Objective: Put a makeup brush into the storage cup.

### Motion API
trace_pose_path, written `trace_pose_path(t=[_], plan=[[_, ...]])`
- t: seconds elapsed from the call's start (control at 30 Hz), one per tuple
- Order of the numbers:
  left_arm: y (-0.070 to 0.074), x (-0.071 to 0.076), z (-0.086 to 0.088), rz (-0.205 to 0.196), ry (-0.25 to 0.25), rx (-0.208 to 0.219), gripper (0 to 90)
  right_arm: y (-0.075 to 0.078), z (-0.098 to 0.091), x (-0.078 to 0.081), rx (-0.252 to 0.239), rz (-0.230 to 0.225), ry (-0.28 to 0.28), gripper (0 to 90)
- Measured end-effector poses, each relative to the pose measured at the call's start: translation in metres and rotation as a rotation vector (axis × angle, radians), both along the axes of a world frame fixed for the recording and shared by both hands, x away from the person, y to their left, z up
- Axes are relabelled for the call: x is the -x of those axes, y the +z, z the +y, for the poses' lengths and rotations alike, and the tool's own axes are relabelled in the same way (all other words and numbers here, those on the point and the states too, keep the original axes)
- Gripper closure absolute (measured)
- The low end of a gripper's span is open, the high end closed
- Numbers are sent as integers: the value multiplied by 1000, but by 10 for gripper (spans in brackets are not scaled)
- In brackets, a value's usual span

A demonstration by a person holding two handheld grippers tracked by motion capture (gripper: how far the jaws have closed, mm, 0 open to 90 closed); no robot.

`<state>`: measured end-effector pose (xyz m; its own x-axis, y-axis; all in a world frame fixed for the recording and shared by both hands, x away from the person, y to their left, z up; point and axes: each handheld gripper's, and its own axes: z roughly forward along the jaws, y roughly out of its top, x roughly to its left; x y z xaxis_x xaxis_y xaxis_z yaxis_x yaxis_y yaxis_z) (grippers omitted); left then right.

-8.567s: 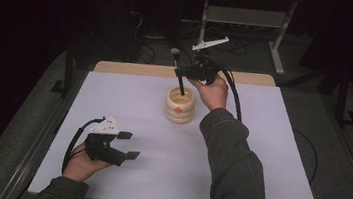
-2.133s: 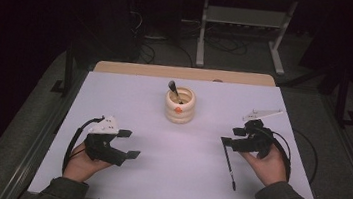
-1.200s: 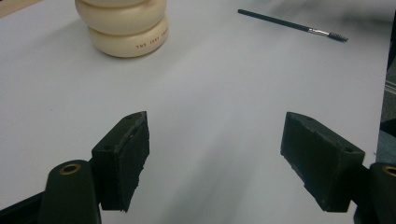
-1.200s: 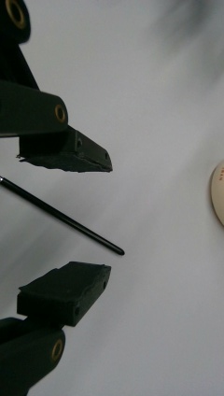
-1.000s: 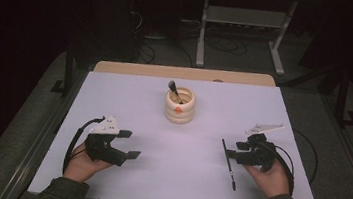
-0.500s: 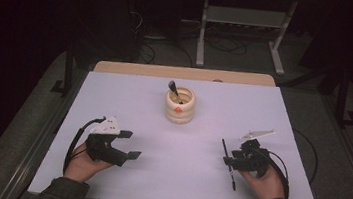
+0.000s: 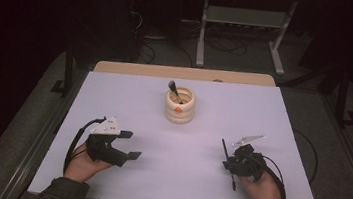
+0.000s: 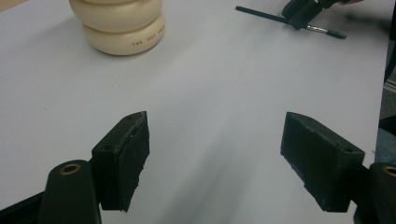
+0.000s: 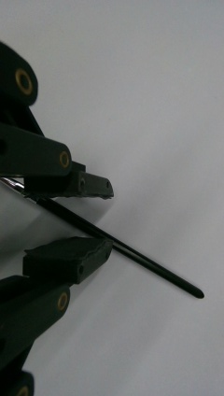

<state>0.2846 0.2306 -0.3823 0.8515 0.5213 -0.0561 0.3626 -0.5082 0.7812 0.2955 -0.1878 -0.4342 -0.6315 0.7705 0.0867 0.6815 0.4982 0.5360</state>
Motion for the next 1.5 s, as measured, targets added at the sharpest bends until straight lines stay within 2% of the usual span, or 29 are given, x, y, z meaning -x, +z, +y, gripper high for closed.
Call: trace_pose_path(t=[0.2, 0.27, 0.33, 0.57, 0.77, 0.9, 1.0, 1.2, 1.23, 1.33, 1.5], plan=[[0, 0, 0, 0, 0, 1, 234, 0, 3, 2, 23, -16, -33, 737], [0, 0, 0, -2, -1, -1, 234, -1, 4, 3, 31, -30, -47, 777], [1, 0, 0, -3, -1, 0, 234, 0, 4, 3, 30, -19, -54, 783], [1, 1, -1, -3, -2, 3, 234, 0, 6, 4, 34, -28, -98, 816], [2, 2, -4, -10, -4, 4, 237, -2, 3, 6, -10, -32, -153, 840], [2, 4, -8, -7, -9, -2, 238, -2, 3, 6, -6, -31, -152, 848], [2, 4, -9, -8, -13, -6, 239, -2, 2, 6, -24, -23, -158, 850], [3, 3, -11, -7, -17, -8, 239, 2, -5, 4, -26, -32, -137, 851], [3, 4, -11, -6, -18, -10, 240, 3, -5, 5, -33, -21, -149, 851], [3, 3, -11, -6, -20, -12, 240, 3, -7, 3, -37, -23, -134, 851], [2, 3, -14, -5, -24, -14, 241, 1, -9, 3, -41, -1, -124, 852]])
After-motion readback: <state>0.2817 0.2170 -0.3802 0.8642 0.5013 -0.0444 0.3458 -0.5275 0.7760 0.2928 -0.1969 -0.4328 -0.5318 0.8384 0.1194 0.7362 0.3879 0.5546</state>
